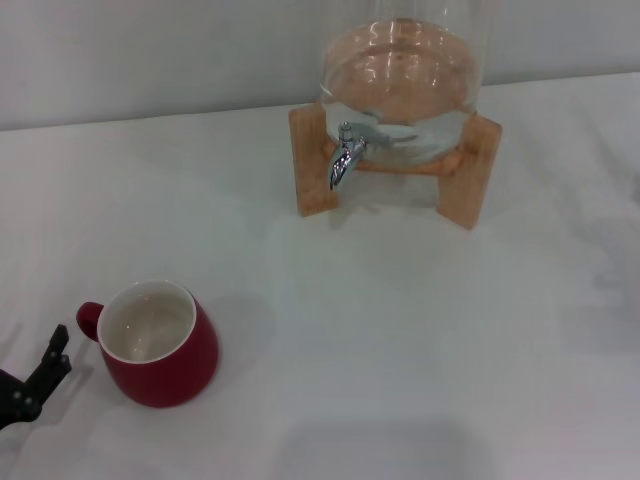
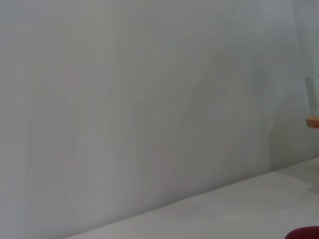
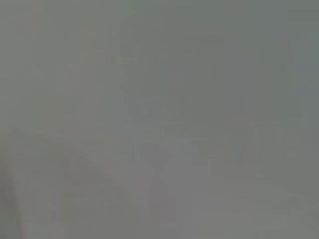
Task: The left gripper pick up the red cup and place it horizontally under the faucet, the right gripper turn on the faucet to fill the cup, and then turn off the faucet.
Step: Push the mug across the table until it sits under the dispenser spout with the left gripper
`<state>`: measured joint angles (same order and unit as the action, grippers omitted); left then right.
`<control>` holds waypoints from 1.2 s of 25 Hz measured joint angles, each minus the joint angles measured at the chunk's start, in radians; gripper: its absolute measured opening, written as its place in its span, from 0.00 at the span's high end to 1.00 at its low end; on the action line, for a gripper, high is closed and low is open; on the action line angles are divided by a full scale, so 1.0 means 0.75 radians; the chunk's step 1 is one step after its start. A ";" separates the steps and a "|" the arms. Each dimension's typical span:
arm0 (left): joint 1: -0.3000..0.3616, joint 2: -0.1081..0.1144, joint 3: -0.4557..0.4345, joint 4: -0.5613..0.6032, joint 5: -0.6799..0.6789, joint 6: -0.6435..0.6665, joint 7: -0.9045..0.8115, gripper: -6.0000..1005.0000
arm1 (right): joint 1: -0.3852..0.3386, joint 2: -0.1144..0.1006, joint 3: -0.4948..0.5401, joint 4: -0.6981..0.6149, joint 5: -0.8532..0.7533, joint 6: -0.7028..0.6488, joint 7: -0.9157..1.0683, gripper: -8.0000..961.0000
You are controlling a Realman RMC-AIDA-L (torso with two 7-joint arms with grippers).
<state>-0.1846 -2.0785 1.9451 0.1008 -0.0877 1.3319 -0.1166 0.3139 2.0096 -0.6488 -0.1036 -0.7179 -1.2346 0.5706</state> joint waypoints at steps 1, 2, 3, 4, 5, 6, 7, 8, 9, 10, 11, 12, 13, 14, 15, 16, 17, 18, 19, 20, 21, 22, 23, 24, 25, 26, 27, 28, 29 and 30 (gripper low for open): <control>-0.004 0.000 0.000 -0.003 0.000 0.000 0.000 0.12 | -0.001 0.000 0.000 0.000 0.000 0.000 0.000 0.09; -0.007 0.000 0.000 -0.005 0.001 0.000 0.000 0.12 | -0.001 0.000 0.000 0.001 0.000 0.000 0.000 0.09; -0.009 0.000 0.000 -0.006 0.001 -0.001 0.000 0.12 | -0.001 0.000 0.000 0.003 -0.001 -0.001 0.000 0.09; -0.011 0.000 0.000 -0.006 0.001 -0.001 0.000 0.12 | -0.001 0.000 0.000 0.005 -0.001 -0.001 0.000 0.09; -0.012 0.000 0.000 -0.007 0.001 -0.001 0.000 0.12 | -0.001 0.000 0.000 0.008 -0.001 -0.002 0.000 0.09; -0.013 0.000 0.000 -0.007 0.002 -0.001 0.000 0.12 | -0.001 0.000 0.000 0.009 -0.001 -0.002 0.000 0.09; -0.018 0.000 0.000 -0.012 0.003 -0.002 0.000 0.12 | -0.001 0.000 0.000 0.010 -0.001 -0.002 0.000 0.09; -0.022 0.000 0.000 -0.017 0.003 -0.002 0.000 0.12 | -0.001 0.000 0.000 0.011 -0.002 -0.002 0.000 0.09; -0.026 0.000 0.000 -0.022 0.005 -0.003 0.000 0.12 | -0.001 0.000 0.000 0.011 -0.002 -0.002 -0.001 0.09; -0.033 0.000 0.000 -0.030 0.009 -0.003 0.000 0.12 | -0.001 0.000 0.000 0.011 -0.002 -0.002 -0.001 0.09; -0.037 0.000 0.000 -0.033 0.011 -0.003 0.000 0.12 | -0.001 0.000 0.000 0.012 -0.002 -0.002 -0.001 0.09; -0.041 0.000 0.000 -0.038 0.013 -0.003 -0.001 0.12 | -0.001 0.000 0.000 0.012 -0.002 -0.002 -0.001 0.09; -0.046 -0.001 0.000 -0.042 0.015 -0.003 -0.001 0.12 | -0.001 0.000 0.000 0.013 -0.002 -0.002 -0.001 0.09; -0.048 -0.002 0.000 -0.046 0.016 -0.003 -0.001 0.12 | -0.001 0.000 0.000 0.013 -0.002 -0.002 -0.001 0.09; -0.051 -0.002 0.000 -0.048 0.017 -0.003 -0.001 0.12 | -0.001 0.000 0.000 0.013 -0.002 -0.002 -0.001 0.09; -0.053 -0.002 0.000 -0.050 0.018 -0.003 -0.002 0.12 | -0.001 0.000 0.000 0.013 -0.002 -0.002 -0.001 0.09; -0.055 -0.002 0.000 -0.050 0.021 -0.003 -0.002 0.12 | -0.001 0.000 0.000 0.013 -0.002 -0.002 -0.001 0.09; -0.055 -0.002 0.000 -0.050 0.023 -0.003 -0.003 0.12 | -0.001 0.000 0.000 0.013 -0.002 -0.002 -0.001 0.09; -0.056 -0.002 0.000 -0.051 0.027 -0.003 -0.002 0.12 | -0.001 0.000 0.000 0.014 -0.002 -0.002 -0.002 0.09; -0.058 -0.002 0.000 -0.051 0.031 -0.003 -0.002 0.12 | -0.001 0.000 0.000 0.014 -0.002 -0.002 -0.002 0.09; -0.061 -0.002 0.000 -0.052 0.034 -0.003 -0.002 0.12 | -0.001 0.000 0.000 0.015 -0.002 -0.002 -0.002 0.09; -0.063 -0.002 0.000 -0.052 0.036 -0.005 -0.002 0.12 | -0.001 0.000 0.000 0.015 -0.002 -0.002 -0.002 0.09; -0.064 -0.002 0.000 -0.053 0.039 -0.008 -0.002 0.12 | -0.001 0.000 0.000 0.016 -0.002 -0.002 -0.002 0.09; -0.066 -0.002 0.000 -0.053 0.042 -0.013 -0.002 0.12 | -0.001 0.000 0.000 0.016 -0.002 -0.002 -0.002 0.09; -0.068 -0.002 0.000 -0.053 0.046 -0.016 -0.002 0.12 | -0.001 0.000 0.000 0.016 -0.002 -0.003 -0.002 0.09; -0.069 -0.002 0.000 -0.053 0.051 -0.020 -0.002 0.12 | -0.001 0.000 0.000 0.016 -0.002 -0.003 -0.002 0.09; -0.069 -0.002 0.000 -0.053 0.051 -0.020 -0.002 0.12 | -0.001 0.000 0.000 0.016 -0.002 -0.003 -0.002 0.09; -0.069 -0.002 0.000 -0.053 0.051 -0.021 -0.002 0.12 | -0.001 0.000 0.000 0.016 -0.002 -0.003 -0.002 0.09; -0.069 -0.002 0.000 -0.053 0.052 -0.021 -0.002 0.12 | -0.001 0.000 0.000 0.016 -0.002 -0.003 -0.002 0.09; -0.069 -0.002 0.000 -0.053 0.052 -0.021 -0.002 0.12 | -0.001 0.000 0.000 0.016 -0.002 -0.004 -0.002 0.09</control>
<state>-0.2366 -2.0800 1.9450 0.0612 -0.0490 1.3159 -0.1178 0.3129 2.0095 -0.6488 -0.0917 -0.7195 -1.2373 0.5690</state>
